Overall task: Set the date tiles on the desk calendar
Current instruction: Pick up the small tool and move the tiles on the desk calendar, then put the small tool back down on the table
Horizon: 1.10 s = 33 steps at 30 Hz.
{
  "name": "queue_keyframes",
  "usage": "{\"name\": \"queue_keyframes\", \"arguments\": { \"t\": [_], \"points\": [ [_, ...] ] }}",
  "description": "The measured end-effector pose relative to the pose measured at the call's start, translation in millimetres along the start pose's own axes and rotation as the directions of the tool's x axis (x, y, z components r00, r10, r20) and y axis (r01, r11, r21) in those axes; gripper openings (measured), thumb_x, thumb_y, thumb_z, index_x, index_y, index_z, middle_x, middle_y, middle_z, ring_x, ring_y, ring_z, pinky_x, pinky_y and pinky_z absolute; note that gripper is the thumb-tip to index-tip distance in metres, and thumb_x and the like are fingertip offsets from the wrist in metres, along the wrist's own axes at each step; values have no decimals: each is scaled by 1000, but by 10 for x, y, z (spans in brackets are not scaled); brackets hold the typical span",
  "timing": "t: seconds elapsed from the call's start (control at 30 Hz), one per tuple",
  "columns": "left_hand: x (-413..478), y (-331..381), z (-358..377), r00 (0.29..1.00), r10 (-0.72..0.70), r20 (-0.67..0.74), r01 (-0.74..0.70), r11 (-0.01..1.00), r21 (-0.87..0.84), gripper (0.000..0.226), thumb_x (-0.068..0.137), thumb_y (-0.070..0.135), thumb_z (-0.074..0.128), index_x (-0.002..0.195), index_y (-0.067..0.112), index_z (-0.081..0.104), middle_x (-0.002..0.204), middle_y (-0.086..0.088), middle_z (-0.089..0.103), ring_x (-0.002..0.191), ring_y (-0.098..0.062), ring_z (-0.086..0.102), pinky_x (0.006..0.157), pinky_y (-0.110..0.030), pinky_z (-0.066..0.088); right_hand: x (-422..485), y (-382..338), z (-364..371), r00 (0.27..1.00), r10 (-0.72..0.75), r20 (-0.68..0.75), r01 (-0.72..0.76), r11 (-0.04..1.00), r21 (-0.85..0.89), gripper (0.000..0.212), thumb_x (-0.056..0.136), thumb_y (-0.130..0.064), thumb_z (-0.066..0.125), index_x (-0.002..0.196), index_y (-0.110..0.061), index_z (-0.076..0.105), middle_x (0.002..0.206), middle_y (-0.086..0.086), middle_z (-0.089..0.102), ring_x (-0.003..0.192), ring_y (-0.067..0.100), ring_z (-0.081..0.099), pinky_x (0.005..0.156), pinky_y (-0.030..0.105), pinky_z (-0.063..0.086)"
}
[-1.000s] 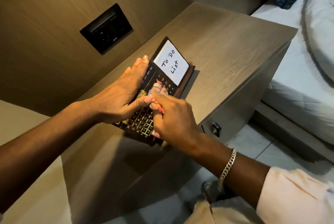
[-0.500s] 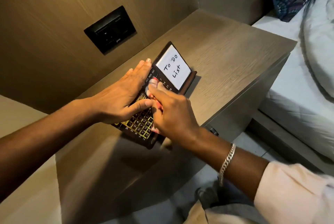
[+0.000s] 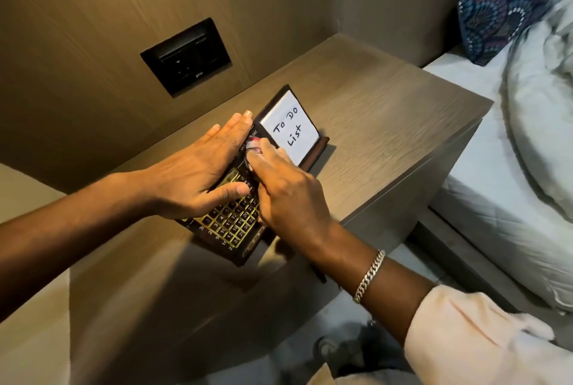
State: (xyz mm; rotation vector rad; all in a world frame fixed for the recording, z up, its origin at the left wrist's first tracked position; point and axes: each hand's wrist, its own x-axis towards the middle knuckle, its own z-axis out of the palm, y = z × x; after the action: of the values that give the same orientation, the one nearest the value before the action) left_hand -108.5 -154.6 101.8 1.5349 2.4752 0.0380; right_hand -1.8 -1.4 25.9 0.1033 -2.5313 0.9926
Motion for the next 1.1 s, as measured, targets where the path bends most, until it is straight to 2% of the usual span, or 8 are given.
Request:
{"name": "queue_keyframes", "arguments": {
  "t": [0.23, 0.4, 0.5, 0.6, 0.67, 0.77, 1.0, 1.1],
  "points": [
    [13, -4, 17, 999, -44, -4, 45, 997, 60, 96, 85, 77, 18, 152, 22, -23, 163, 0, -22, 149, -3, -20, 118, -20, -15, -145, -35, 31, 989, 61, 134, -56, 998, -39, 55, 90, -16, 54, 142, -11, 38, 145, 20, 47, 128, 35, 51, 98, 45, 48],
    [7, 73, -78, 996, -90, 20, 85, 979, 183, 94, 87, 74, 12, 153, 15, -21, 164, -7, -16, 152, -12, -16, 123, -39, -8, -67, 184, -394, 929, 212, 302, -361, 695, 622, 36, 91, -14, 60, 127, -19, 62, 114, 4, 71, 96, 8, 69, 76, 24, 57],
    [56, 151, -123, 987, -152, 42, 137, 957, 254, 93, 87, 74, 9, 154, 15, -18, 165, -8, -10, 153, -17, -12, 123, -45, -8, 150, 623, -864, 916, 246, 316, -400, 616, 679, 33, 90, -10, 63, 121, -20, 65, 102, 8, 75, 80, 9, 73, 65, 22, 58],
    [87, 267, -120, 963, -269, 26, 255, 938, 233, 89, 87, 72, 13, 154, 21, -14, 164, -3, -2, 153, -18, -7, 121, -47, -12, 427, 1165, -1382, 973, 94, 211, -174, 899, 403, 35, 90, -17, 62, 116, -41, 61, 85, 1, 75, 63, 8, 70, 54, 22, 57],
    [87, 351, -85, 927, -372, -38, 371, 901, 227, 92, 84, 75, 8, 156, 20, -8, 165, -4, 1, 152, -19, -6, 121, -47, -12, 652, 1564, -1619, 964, -28, 263, 27, 1000, 10, 36, 93, -22, 58, 127, -34, 59, 102, 9, 75, 82, 20, 71, 73, 36, 59],
    [94, 458, 14, 848, -499, -178, 528, 825, 202, 92, 84, 76, 5, 156, 19, -3, 166, -6, 1, 152, -19, -8, 122, -47, -9, 796, 2072, -1732, 891, -56, 451, 240, 901, -361, 46, 97, -36, 46, 142, -27, 41, 139, 12, 56, 120, 34, 56, 98, 50, 48],
    [186, 854, 334, 635, -671, -382, 759, 634, 149, 93, 87, 72, 8, 156, 9, 9, 165, -14, 10, 153, -26, 2, 122, -52, -3, 590, 2514, -1481, 868, -29, 496, 284, 848, -447, 89, 83, -79, 21, 153, -26, 4, 164, 7, 11, 148, 35, 8, 113, 63, 18],
    [156, 1069, 498, 395, -700, -595, 812, 569, -129, 82, 93, 58, 28, 156, 8, 9, 166, -14, 6, 154, -27, 0, 122, -51, -2, 594, 2466, -1522, 878, -61, 474, 311, 826, -470, 95, 79, -82, 14, 153, -24, 4, 164, 8, 8, 149, 34, 3, 115, 64, 5]
  ]
}}
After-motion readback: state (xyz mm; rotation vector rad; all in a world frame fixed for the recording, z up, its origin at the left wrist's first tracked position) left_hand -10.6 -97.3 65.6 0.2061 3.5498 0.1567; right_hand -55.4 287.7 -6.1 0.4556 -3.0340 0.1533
